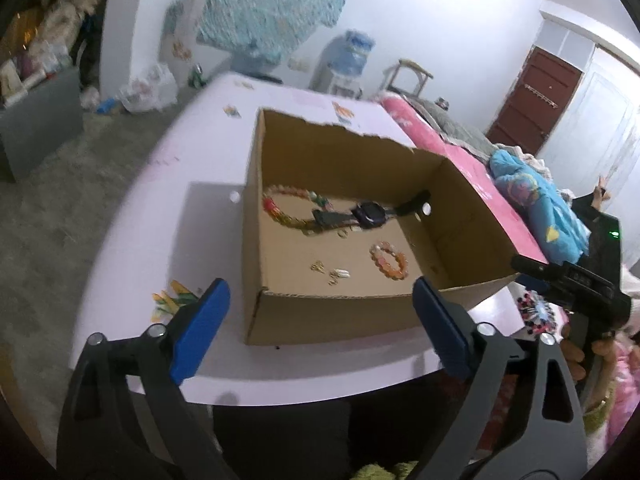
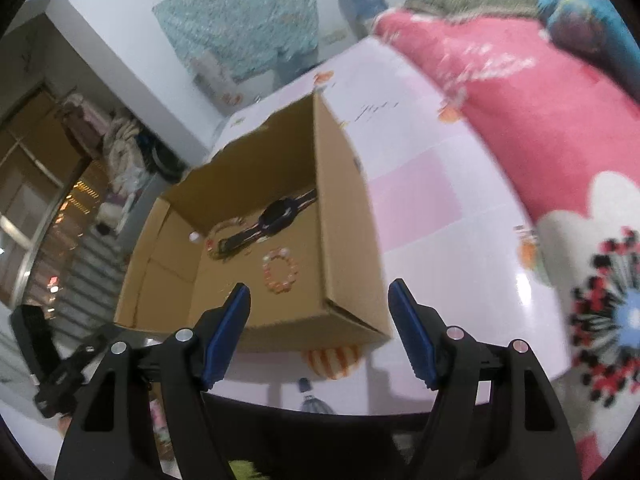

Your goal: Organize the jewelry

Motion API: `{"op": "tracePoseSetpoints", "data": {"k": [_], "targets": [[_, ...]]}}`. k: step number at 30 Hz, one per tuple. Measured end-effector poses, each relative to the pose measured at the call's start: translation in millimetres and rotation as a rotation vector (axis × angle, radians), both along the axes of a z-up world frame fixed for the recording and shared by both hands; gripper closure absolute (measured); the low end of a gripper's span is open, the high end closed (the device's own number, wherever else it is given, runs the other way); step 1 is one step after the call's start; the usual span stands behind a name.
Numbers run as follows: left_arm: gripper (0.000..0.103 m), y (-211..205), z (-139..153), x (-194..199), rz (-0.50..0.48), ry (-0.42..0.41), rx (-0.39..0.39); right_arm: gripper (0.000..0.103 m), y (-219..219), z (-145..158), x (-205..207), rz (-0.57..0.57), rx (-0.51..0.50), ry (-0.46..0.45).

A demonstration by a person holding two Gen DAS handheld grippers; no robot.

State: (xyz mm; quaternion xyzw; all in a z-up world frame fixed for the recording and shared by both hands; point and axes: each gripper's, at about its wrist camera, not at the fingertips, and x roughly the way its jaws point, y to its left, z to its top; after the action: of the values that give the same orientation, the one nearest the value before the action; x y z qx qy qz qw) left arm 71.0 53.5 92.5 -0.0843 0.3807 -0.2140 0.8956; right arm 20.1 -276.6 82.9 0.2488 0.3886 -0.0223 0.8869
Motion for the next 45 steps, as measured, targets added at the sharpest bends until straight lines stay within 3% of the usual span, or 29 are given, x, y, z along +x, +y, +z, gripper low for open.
{"op": "tracePoseSetpoints", "data": {"k": [7, 12, 17, 20, 23, 29, 45], "targets": [[0.008, 3, 6, -18, 0.107, -0.019, 0.105, 0.019, 27, 13, -43, -0.062, -0.235, -0.047], [0.008, 1, 10, -27, 0.157, -0.039, 0.148, 0.007, 53, 16, -61, -0.036, -0.336, -0.079], [0.008, -17, 13, -33, 0.195, -0.075, 0.295, 0.007, 84, 14, -61, -0.007, -0.406, -0.095], [0.008, -25, 13, -35, 0.162, -0.076, 0.326, 0.007, 101, 16, -59, 0.001, -0.443, -0.117], [0.008, -31, 13, -37, 0.172, -0.089, 0.337, 0.007, 109, 16, -52, 0.017, -0.453, -0.107], [0.008, -39, 6, -33, 0.198, -0.010, 0.313, 0.007, 111, 6, -36, 0.012, -0.442, -0.031], [0.008, -59, -10, -23, 0.205, 0.034, 0.389, 0.007, 110, -4, -15, 0.028, -0.392, 0.036]]}}
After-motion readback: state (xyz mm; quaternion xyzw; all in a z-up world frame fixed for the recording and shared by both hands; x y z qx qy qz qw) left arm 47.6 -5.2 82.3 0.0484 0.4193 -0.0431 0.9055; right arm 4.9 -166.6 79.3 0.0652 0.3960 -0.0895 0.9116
